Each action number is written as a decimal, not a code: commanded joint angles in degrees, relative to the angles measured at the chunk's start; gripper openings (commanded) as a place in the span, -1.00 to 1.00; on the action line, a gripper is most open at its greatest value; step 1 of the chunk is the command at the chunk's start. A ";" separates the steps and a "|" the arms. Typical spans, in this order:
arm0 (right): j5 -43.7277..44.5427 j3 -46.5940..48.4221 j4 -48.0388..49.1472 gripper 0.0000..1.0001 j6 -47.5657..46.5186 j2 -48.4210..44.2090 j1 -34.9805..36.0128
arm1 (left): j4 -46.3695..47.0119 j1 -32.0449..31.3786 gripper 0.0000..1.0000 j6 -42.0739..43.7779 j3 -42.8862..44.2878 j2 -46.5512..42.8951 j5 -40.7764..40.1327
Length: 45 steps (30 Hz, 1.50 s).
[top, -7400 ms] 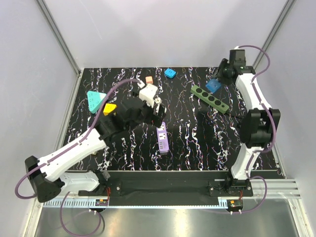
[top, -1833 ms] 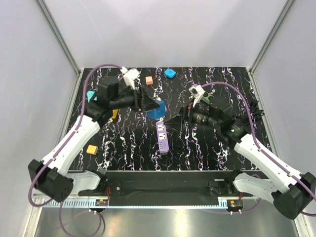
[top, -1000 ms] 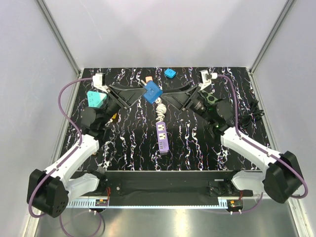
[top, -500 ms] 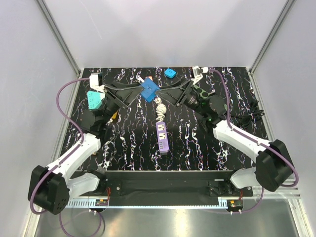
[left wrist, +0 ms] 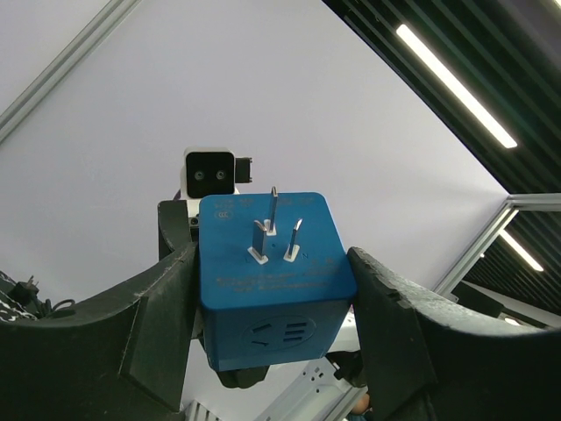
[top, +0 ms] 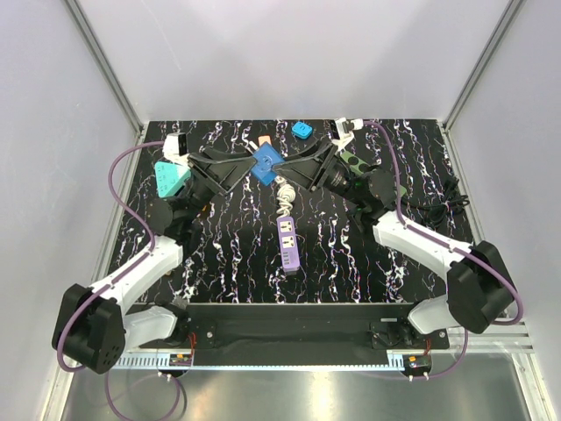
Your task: Insert the plug
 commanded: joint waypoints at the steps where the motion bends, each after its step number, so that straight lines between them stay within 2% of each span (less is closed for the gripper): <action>1: -0.95 0.13 1.53 -0.54 -0.61 -2.87 0.85 | 4.08 -0.51 -0.91 0.76 -0.29 0.31 -0.42; 2: -0.86 0.04 1.17 -0.69 -1.23 -3.31 0.76 | 3.81 -0.51 -0.40 0.94 -0.64 0.23 -0.34; 3: -0.60 -0.14 0.73 -1.00 -1.58 -3.66 0.76 | 3.64 -0.43 -0.07 1.11 -0.82 0.14 -0.07; 4: 0.80 -0.58 -1.28 -1.00 -1.85 -4.01 0.76 | 2.68 -0.51 0.29 1.72 -1.08 -0.04 0.19; 5: 1.42 -0.84 -2.43 -1.00 -3.42 -5.32 0.76 | 1.89 -0.51 0.56 2.16 -1.78 -0.73 0.28; 6: 1.77 -0.93 -4.18 -1.00 -4.56 -6.21 0.76 | 1.18 -0.51 0.68 2.60 -2.39 -1.26 0.54; 7: 2.30 -0.50 -9.85 -1.00 -6.14 -7.17 0.67 | -1.00 -0.43 0.79 3.74 -3.01 -1.97 0.46; 8: 2.74 -0.06 -13.91 -1.00 -10.51 -9.44 0.67 | -2.50 -0.42 0.98 4.53 -4.32 -3.89 0.11; 9: 3.35 1.43 -23.61 -1.00 -13.16 -10.60 0.58 | -6.87 -0.34 0.98 6.63 -4.86 -5.04 0.02; 12: 6.34 4.07 -38.16 -1.00 -23.36 -14.91 -0.38 | -15.76 0.10 0.98 11.20 -5.65 -10.75 0.02; 13: 6.26 6.34 -47.61 -1.00 -25.99 -15.61 -0.91 | -23.62 0.36 0.98 14.87 -5.65 -12.41 -0.24; 14: 6.17 8.10 -53.44 -1.00 -33.59 -16.58 -1.61 | -28.22 0.54 0.98 17.00 -5.04 -15.74 -0.59; 15: 6.69 12.38 -66.64 -1.00 -38.45 -16.76 -2.92 | -38.71 0.72 0.98 21.72 -4.43 -17.60 -1.56; 16: 9.83 14.52 -72.69 -1.00 -46.42 -16.50 -3.45 | -44.38 0.89 0.98 24.29 -3.12 -19.36 -2.61; 18: 12.14 19.35 -83.51 -1.00 -54.11 -14.93 -5.12 | -54.41 0.98 0.98 29.30 -1.53 -24.63 -7.25; 19: 11.63 25.29 -93.83 -1.00 -58.06 -11.52 -5.39 | -65.25 1.07 0.98 34.02 -0.22 -25.78 -9.45; 20: 12.67 28.22 -98.19 -1.00 -64.97 -9.57 -5.48 | -70.93 1.33 0.98 35.99 3.45 -26.75 -11.82; 21: 13.11 31.12 -102.15 -1.00 -67.30 -7.47 -5.39 | -76.90 1.68 0.98 37.75 5.75 -26.50 -15.85; 22: 12.94 37.33 -109.94 -1.00 -70.72 -2.75 -5.31 | -85.23 3.42 0.98 40.72 8.04 -25.71 -16.15; 23: 13.90 40.17 -112.89 -1.00 -74.93 -0.52 -5.31 | -88.01 4.57 0.98 41.71 11.97 -23.35 -15.20; 25: 16.35 45.79 -118.94 -1.00 -81.08 5.44 -5.22 | -91.80 9.73 0.98 42.34 15.25 -19.14 -7.05; 27: 17.94 47.40 -121.69 -1.00 -85.59 8.54 -4.87 | -92.43 13.71 0.98 40.50 16.05 -15.96 3.38; 28: 19.08 48.71 -124.23 -1.00 -89.87 11.07 -4.52 | -92.43 17.55 0.98 39.62 15.88 -13.25 6.23; 30: 16.47 49.17 -126.97 -1.00 -96.65 12.50 -3.99 | -91.99 21.44 0.98 37.43 15.18 -10.86 12.20; 31: 15.41 48.64 -128.46 -1.00 -100.69 13.20 -3.47 | -91.82 23.98 0.98 37.06 14.40 -8.76 12.93; 37: 15.83 46.88 -127.77 -1.00 -111.86 16.28 1.72 | -90.23 26.90 0.98 34.95 9.92 -3.13 7.76; 45: 24.53 46.62 -126.11 -1.00 -119.96 23.74 7.52 | -89.62 31.65 0.98 38.71 3.94 0.66 2.22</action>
